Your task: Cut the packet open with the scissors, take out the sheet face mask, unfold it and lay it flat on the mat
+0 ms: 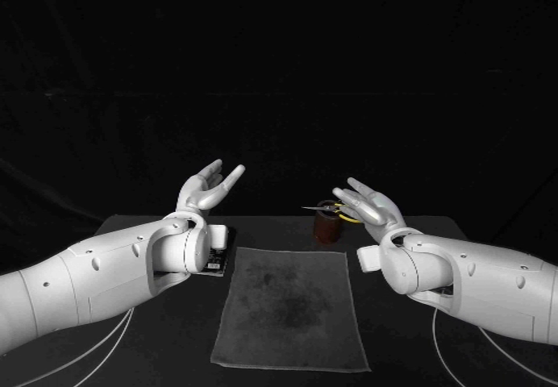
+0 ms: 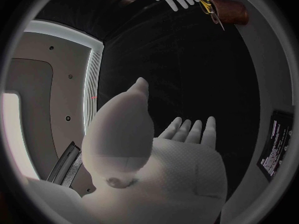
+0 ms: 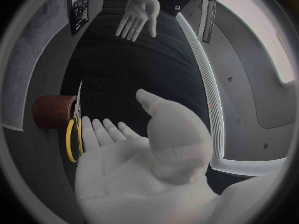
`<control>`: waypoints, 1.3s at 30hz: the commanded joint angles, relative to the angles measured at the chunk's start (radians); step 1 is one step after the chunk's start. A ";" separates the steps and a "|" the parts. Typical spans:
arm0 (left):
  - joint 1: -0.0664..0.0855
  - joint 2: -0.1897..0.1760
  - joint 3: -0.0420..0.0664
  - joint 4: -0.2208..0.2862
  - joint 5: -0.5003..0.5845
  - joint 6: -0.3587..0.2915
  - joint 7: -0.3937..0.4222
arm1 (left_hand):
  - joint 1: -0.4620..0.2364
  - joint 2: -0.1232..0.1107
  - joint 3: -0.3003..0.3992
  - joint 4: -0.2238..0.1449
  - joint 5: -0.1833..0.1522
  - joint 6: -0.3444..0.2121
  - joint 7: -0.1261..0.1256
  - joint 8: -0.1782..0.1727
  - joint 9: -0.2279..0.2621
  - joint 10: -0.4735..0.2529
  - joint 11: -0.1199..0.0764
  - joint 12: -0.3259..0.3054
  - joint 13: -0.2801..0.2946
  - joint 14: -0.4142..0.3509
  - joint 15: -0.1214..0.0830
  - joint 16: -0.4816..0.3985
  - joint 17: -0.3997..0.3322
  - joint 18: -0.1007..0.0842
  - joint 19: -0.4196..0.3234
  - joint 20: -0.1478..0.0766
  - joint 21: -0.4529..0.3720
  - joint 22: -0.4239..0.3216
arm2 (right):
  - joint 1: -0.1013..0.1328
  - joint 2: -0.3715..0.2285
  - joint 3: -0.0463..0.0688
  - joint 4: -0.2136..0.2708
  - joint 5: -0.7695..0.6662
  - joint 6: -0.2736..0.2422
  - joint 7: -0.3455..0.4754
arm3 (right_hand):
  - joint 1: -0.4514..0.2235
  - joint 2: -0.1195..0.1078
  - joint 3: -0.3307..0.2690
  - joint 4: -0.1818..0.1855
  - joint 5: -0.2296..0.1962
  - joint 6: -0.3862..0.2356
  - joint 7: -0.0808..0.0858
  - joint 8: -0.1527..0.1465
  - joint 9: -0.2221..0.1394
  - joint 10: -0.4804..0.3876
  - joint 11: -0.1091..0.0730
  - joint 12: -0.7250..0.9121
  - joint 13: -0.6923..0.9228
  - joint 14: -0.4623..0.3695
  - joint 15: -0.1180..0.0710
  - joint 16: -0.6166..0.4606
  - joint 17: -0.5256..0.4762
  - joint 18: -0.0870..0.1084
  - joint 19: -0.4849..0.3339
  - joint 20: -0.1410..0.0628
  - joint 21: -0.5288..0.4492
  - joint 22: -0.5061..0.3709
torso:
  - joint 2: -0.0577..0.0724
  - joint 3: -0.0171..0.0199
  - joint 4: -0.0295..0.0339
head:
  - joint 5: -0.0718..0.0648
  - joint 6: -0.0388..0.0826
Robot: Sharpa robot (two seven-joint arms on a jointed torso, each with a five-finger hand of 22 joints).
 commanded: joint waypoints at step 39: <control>0.002 -0.113 -0.001 0.096 -0.043 0.293 -0.025 | 0.186 0.107 0.126 -0.006 0.004 0.619 0.078 0.225 0.132 0.829 0.028 0.177 0.049 0.770 -0.052 0.290 0.182 0.053 0.607 -0.006 0.266 0.099 | 0.049 -0.040 -0.021 -0.034 -0.523 0.203 -0.027 | 0.196 -0.095 0.158 -0.220 -0.037 0.755 0.103 0.212 0.131 0.896 -0.102 0.051 0.038 0.878 -0.143 0.207 0.110 0.130 0.619 -0.043 0.280 0.087 | 0.004 0.0000 -0.0118 | -0.010 -0.024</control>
